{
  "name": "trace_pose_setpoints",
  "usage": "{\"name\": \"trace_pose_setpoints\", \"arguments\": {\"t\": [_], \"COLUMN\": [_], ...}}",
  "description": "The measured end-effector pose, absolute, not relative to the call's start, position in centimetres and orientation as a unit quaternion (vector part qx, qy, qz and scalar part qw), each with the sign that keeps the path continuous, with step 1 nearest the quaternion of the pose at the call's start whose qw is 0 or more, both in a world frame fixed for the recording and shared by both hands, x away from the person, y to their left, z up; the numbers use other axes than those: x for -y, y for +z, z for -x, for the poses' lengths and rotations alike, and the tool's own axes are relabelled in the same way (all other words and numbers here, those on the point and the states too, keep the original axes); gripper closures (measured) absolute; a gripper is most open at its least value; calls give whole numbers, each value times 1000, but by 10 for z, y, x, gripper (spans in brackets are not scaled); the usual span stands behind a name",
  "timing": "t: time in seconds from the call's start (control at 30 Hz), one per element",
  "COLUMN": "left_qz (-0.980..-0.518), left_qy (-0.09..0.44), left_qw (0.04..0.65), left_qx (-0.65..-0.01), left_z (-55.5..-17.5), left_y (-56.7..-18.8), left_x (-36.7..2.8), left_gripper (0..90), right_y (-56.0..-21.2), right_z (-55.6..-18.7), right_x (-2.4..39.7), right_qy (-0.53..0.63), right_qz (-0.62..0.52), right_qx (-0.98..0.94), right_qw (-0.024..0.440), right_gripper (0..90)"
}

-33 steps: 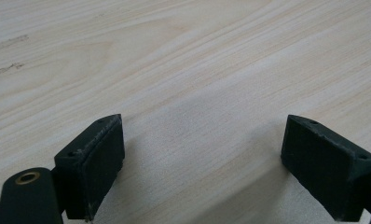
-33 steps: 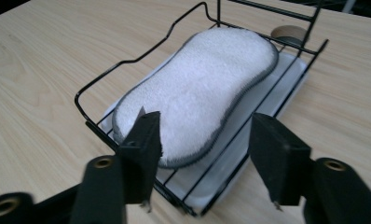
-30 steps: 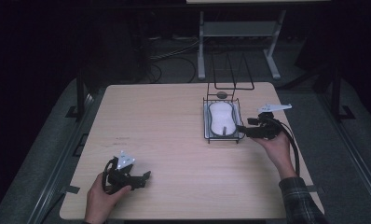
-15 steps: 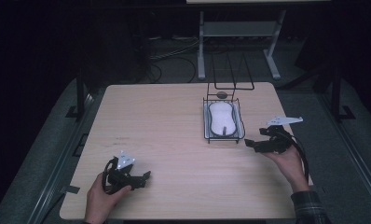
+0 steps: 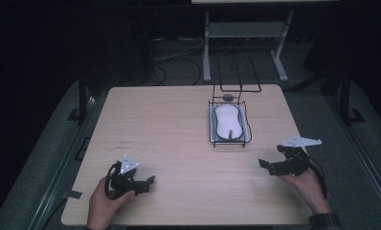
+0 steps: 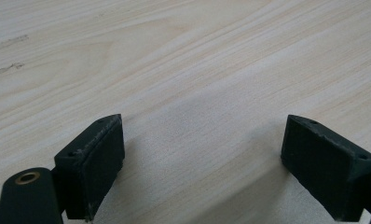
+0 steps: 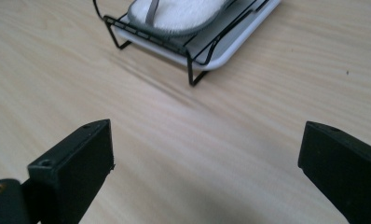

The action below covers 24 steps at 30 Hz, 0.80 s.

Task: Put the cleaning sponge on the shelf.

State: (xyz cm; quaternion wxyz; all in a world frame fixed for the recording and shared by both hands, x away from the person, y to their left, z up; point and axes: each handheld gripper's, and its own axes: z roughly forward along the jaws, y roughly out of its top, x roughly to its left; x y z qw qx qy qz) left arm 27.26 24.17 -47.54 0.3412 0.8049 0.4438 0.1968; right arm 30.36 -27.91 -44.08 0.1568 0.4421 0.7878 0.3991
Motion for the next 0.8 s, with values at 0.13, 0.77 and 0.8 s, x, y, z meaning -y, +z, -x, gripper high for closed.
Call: {"name": "trace_pose_setpoints", "arguments": {"t": [0.13,0.77,0.8], "left_qz": [-805,-805,-805], "left_qy": [197,197,197], "left_qw": [341,341,341], "left_qx": [-444,-444,-443], "left_z": [-273,-273,-273], "left_y": [-475,-475,-475], "left_x": [-242,-242,-242], "left_gripper": [125,125,125], "right_y": [-448,-483,-483], "right_z": [-292,-262,-261], "right_x": [284,298,298], "right_qy": [394,340,338], "right_qz": [-442,-451,-450], "right_qx": [-789,-808,-809], "right_qw": [162,167,170], "right_gripper": [23,22,22]}}
